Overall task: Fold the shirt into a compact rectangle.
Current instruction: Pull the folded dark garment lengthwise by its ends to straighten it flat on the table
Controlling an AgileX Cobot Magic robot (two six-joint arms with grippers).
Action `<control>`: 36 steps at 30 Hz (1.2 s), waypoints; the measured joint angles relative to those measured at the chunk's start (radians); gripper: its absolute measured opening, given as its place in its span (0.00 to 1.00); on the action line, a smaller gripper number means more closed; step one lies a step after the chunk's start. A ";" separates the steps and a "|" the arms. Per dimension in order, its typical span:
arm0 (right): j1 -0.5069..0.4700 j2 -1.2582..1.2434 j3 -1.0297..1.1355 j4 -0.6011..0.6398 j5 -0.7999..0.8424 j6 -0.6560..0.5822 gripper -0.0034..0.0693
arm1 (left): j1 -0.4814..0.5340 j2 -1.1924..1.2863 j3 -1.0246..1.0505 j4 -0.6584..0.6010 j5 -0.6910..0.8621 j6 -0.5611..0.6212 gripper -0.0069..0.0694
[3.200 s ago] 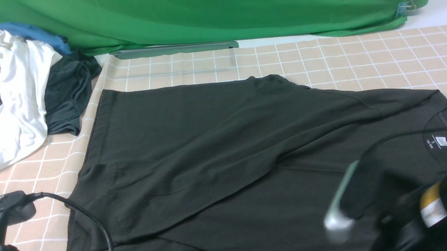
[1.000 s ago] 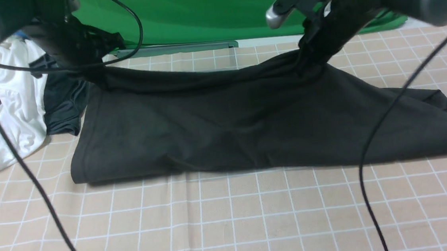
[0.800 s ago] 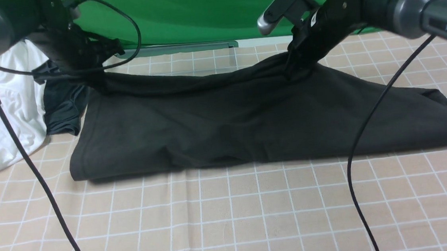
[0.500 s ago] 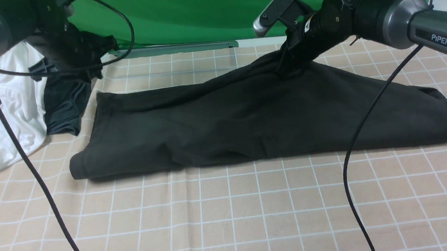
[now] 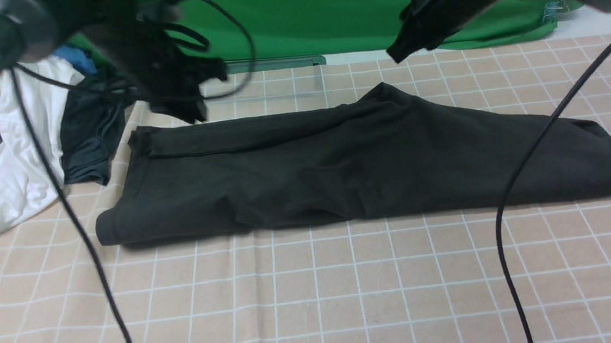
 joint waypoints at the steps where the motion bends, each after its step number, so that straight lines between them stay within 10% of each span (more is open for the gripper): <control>1: 0.000 -0.012 0.000 0.000 0.009 0.005 0.12 | -0.023 0.016 0.000 0.000 -0.004 0.014 0.12; 19: 0.000 -0.046 -0.007 0.000 0.192 0.024 0.10 | -0.036 0.175 -0.019 0.101 -0.405 -0.087 0.12; 27: -0.029 -0.112 -0.010 0.000 0.370 0.024 0.10 | 0.048 0.127 -0.163 0.078 -0.195 -0.049 0.12; 36: -0.272 -0.086 -0.010 0.000 0.508 0.104 0.25 | 0.047 -0.161 0.087 0.005 -0.131 0.067 0.12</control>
